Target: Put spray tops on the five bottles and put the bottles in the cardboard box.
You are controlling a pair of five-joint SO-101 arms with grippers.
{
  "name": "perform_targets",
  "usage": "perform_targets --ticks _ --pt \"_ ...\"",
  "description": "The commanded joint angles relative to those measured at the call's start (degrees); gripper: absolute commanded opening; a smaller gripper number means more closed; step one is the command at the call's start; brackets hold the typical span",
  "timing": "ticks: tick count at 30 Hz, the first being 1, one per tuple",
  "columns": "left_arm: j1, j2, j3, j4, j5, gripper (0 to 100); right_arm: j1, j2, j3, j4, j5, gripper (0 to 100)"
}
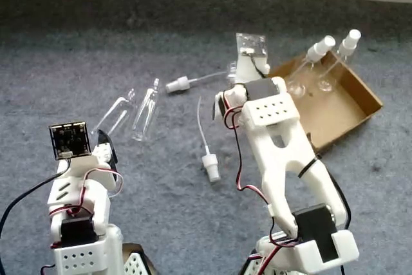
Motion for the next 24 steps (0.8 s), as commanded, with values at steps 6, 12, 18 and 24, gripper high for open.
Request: perform_targets --ticks 6,12,18,24 --pt "1.36 -0.57 -0.4 -1.23 -0.44 5 1.36 -4.35 5.14 0.04 24.26 0.4" --pt "1.36 -0.57 -0.4 -1.23 -0.44 5 1.89 -4.09 12.35 -0.13 33.49 0.4" --pt "1.36 -0.57 -0.4 -1.23 -0.44 5 9.63 -4.09 22.81 -12.62 38.59 0.4" --pt "1.45 -0.57 -0.4 -1.23 -0.44 5 10.07 -4.09 29.58 -13.85 43.34 5.0"
